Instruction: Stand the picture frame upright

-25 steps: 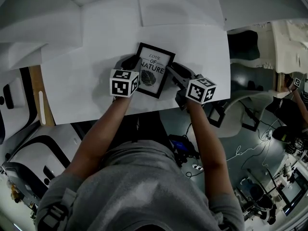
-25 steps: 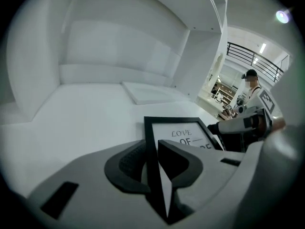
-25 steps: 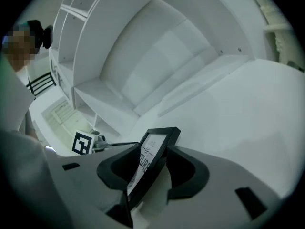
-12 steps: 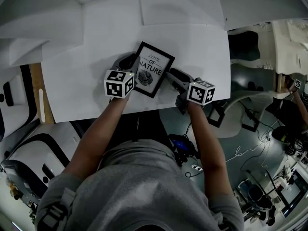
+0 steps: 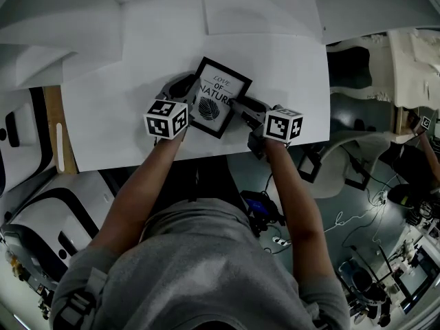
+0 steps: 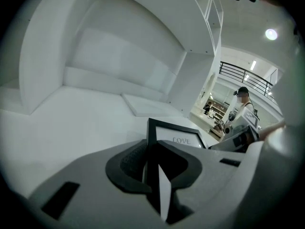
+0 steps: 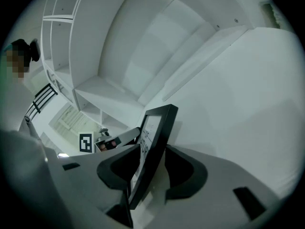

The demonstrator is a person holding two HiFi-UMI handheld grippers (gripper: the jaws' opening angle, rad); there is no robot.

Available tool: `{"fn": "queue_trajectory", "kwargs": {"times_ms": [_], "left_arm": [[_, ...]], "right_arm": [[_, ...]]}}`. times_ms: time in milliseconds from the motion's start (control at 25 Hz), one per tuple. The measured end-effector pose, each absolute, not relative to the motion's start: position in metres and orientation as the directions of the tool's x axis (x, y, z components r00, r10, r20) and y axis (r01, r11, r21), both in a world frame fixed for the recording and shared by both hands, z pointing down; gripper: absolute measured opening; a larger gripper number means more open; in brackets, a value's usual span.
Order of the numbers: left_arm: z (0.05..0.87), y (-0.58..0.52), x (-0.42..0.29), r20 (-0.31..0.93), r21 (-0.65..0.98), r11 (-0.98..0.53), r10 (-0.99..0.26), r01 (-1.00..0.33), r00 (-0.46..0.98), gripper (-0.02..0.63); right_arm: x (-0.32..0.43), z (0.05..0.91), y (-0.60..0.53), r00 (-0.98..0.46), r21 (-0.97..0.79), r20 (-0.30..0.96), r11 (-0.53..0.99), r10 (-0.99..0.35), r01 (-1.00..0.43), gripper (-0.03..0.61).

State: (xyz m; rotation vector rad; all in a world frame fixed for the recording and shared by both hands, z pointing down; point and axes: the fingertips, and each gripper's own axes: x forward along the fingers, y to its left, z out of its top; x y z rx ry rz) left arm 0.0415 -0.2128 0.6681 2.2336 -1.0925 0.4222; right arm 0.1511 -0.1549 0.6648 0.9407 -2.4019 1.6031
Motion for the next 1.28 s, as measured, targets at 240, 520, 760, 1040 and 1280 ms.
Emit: {"fn": "queue_trajectory", "kwargs": {"times_ms": [240, 520, 760, 1040, 1280], "left_arm": [[0.667, -0.214, 0.037, 0.496, 0.409, -0.454, -0.618, -0.792, 0.610, 0.067], [0.660, -0.213, 0.035, 0.446, 0.405, -0.486, -0.635, -0.774, 0.631, 0.067], [0.639, -0.207, 0.023, 0.378, 0.388, -0.540, -0.645, -0.746, 0.664, 0.075], [0.632, -0.194, 0.013, 0.370, 0.433, -0.572, -0.592, -0.696, 0.716, 0.132], [0.596, -0.192, 0.006, 0.287, 0.509, -0.606, -0.551, -0.612, 0.784, 0.159]], "right_arm": [[0.148, 0.655, -0.158, -0.815, -0.818, 0.360, 0.266, -0.453, -0.509, 0.124], [0.146, 0.624, -0.168, -0.824, -0.844, 0.274, 0.286, -0.496, -0.453, 0.104], [0.132, 0.591, -0.170, -0.847, -0.861, 0.189, 0.331, -0.497, -0.387, 0.084], [0.122, 0.563, -0.168, -0.871, -0.816, 0.185, 0.422, -0.456, -0.394, 0.084], [0.117, 0.524, -0.168, -0.889, -0.794, 0.141, 0.487, -0.436, -0.364, 0.084]]}}
